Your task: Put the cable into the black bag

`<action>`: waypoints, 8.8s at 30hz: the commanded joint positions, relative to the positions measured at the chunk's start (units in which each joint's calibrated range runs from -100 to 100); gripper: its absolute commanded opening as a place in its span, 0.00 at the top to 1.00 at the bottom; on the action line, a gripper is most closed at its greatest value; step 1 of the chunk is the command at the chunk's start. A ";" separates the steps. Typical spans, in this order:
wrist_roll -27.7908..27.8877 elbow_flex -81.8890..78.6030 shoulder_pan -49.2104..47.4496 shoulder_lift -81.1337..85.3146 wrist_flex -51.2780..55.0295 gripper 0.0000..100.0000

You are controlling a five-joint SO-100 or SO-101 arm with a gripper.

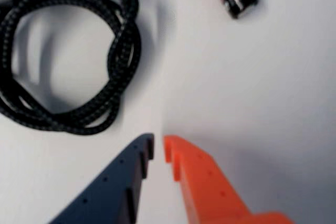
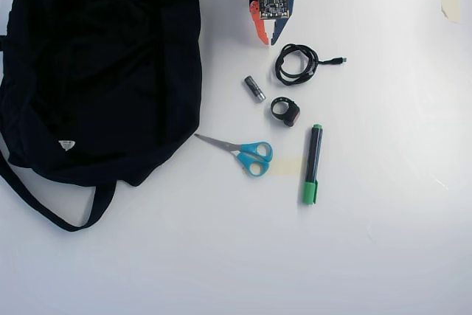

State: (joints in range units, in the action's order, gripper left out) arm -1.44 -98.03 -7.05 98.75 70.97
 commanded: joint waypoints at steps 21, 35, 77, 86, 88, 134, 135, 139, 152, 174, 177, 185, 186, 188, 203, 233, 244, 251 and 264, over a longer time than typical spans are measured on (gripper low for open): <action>0.18 -1.25 0.25 0.91 2.15 0.98; 0.18 -1.25 0.25 0.91 2.15 0.98; -0.39 21.04 -3.19 -38.59 -64.26 0.97; -0.29 50.24 -3.19 -68.30 -84.15 0.98; -0.24 59.22 -3.04 -74.85 -83.64 0.98; 0.29 99.20 -3.34 -94.02 -41.60 0.98; 0.29 99.11 -3.42 -93.03 -39.11 0.98; 0.29 99.11 -4.09 -89.79 -29.03 0.98; 0.23 99.11 -7.16 -85.39 7.58 0.98; 0.29 96.60 -10.97 -84.65 28.25 0.98; 0.29 93.63 -10.97 -84.56 28.25 0.98; 0.34 91.12 -11.12 -84.56 28.16 0.97; 0.34 91.12 -11.12 -84.56 28.16 0.97; 0.44 91.12 -11.79 -84.56 28.16 0.97; 6.53 88.78 -11.64 -84.56 28.16 0.97; -5.22 63.26 -10.00 -85.81 2.75 0.75; -5.90 55.81 -9.85 -85.81 -6.63 0.69; -7.37 53.83 -9.33 -87.05 -8.27 0.57; -7.37 53.92 -9.25 -92.86 -15.42 0.57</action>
State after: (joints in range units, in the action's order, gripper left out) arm -8.67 -44.50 -16.68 6.35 57.75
